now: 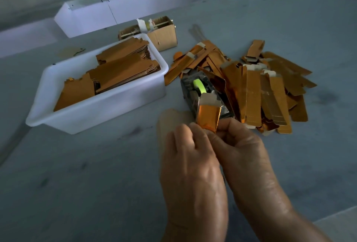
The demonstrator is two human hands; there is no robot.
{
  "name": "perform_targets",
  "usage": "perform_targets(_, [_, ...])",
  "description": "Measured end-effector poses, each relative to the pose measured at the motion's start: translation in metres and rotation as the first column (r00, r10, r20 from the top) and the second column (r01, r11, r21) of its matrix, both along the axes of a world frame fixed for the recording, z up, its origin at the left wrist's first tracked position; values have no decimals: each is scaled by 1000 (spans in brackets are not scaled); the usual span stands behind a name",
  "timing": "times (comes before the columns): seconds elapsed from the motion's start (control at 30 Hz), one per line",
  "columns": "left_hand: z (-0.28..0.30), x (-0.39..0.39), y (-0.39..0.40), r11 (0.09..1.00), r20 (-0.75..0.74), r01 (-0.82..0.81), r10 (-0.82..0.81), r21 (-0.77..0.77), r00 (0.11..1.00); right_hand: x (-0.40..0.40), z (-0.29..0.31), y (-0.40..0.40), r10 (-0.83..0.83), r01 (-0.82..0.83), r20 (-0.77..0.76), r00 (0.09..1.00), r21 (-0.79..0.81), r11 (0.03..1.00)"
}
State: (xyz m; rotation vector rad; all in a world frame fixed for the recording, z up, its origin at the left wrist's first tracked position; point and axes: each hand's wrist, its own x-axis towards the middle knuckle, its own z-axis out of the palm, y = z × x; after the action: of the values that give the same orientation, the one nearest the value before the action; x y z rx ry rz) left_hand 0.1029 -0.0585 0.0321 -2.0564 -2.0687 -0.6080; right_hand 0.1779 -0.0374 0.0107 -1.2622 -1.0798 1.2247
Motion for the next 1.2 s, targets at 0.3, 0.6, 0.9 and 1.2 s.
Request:
perform_targets(0.3, [-7,-24,6,996,549,9,-57,89,834,-1,2,4,32,-34,-47,998,-50,998])
perform_targets(0.6, [-6,-54,16,919,929,237,247,-315,277,7,10,6,178,-179,107,978,-1,984])
perform_targets(0.9, [-9,-53,23,914,921,180,325,-365,216,39,14,30,-289,84,627,724,335,939])
perform_targets(1.2, [1,-40,32,945,959,177,255,-274,126,46,15,53,8,-70,630,777,73,995])
